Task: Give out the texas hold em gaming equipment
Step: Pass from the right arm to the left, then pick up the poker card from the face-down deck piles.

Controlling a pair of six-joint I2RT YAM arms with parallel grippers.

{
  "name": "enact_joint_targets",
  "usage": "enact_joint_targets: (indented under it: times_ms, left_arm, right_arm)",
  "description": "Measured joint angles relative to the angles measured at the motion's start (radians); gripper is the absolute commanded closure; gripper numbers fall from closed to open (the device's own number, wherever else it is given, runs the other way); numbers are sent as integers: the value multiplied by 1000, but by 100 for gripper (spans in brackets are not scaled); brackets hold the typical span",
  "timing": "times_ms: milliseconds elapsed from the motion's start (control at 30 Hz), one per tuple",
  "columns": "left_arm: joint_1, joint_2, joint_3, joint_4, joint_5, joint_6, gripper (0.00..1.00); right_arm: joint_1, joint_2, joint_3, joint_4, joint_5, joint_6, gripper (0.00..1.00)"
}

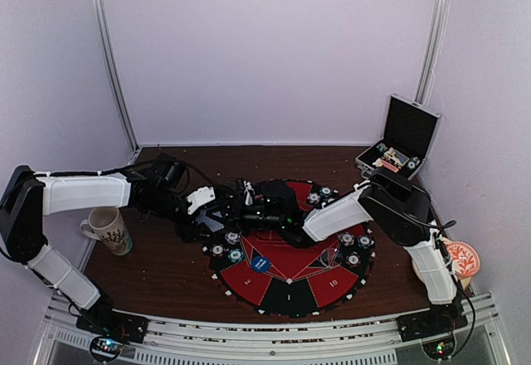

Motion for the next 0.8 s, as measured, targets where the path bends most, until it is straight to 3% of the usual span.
enact_joint_targets:
  times_ms: [100,233,433,600,800]
  left_arm:
    - [0,0,0,0,7,0,24]
    - [0,0,0,0,10,2,27]
    - [0,0,-1,2,16,1,38]
    - [0,0,-3,3,25,-8,54]
    - [0,0,-4,6,26,-8,58]
  right_arm:
    - [-4,0,-10,19,0,8,100]
    - [-4,0,-23,28,0,18,100]
    - [-7,0,-26,41,0,21,100]
    - [-8,0,-38,51,1,14,100]
    - [-9,0,-38,51,0,11,75]
